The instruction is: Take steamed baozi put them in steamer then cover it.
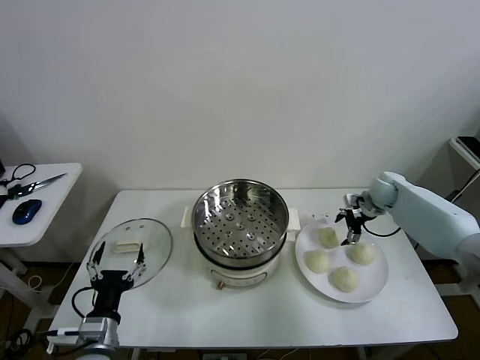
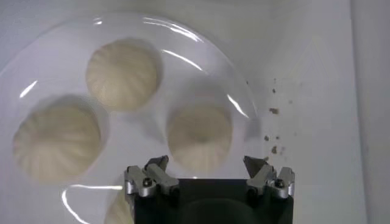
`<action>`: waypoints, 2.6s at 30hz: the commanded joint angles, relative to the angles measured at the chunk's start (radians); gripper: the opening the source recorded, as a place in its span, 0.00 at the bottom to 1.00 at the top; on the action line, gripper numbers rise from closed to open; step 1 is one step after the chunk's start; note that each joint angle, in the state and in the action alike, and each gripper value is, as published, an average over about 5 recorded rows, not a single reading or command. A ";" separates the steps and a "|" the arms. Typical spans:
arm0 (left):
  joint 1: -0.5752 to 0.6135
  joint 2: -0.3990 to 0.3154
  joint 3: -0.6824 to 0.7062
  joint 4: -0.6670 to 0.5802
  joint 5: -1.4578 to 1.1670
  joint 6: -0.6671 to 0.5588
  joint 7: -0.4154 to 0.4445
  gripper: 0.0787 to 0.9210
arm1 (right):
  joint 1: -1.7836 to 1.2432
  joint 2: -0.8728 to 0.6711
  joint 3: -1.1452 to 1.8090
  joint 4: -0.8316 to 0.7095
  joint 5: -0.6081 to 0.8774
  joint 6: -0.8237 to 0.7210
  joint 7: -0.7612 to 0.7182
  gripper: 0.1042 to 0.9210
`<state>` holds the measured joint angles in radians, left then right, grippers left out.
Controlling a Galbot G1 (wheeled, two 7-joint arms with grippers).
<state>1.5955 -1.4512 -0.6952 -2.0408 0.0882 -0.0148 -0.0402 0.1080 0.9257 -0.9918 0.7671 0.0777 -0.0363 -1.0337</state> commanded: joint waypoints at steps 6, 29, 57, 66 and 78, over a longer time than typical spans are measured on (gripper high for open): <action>-0.004 -0.003 -0.002 -0.001 0.017 0.008 0.000 0.88 | 0.002 0.064 -0.042 -0.068 -0.008 0.005 -0.013 0.88; -0.005 0.001 0.002 -0.005 0.014 0.016 0.001 0.88 | 0.202 0.016 -0.170 0.019 0.056 0.091 -0.012 0.76; 0.038 0.027 0.011 -0.016 0.007 0.009 0.010 0.88 | 0.578 0.403 -0.352 0.298 -0.304 0.632 0.033 0.77; 0.042 0.040 0.004 -0.021 -0.002 0.010 0.007 0.88 | 0.409 0.498 -0.282 0.215 -0.538 0.708 0.099 0.77; 0.046 0.050 -0.009 -0.016 -0.016 0.010 0.005 0.88 | 0.318 0.535 -0.277 0.133 -0.577 0.712 0.100 0.77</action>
<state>1.6405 -1.4039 -0.7035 -2.0593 0.0751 -0.0043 -0.0345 0.4915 1.4156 -1.2838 0.9375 -0.4104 0.6412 -0.9510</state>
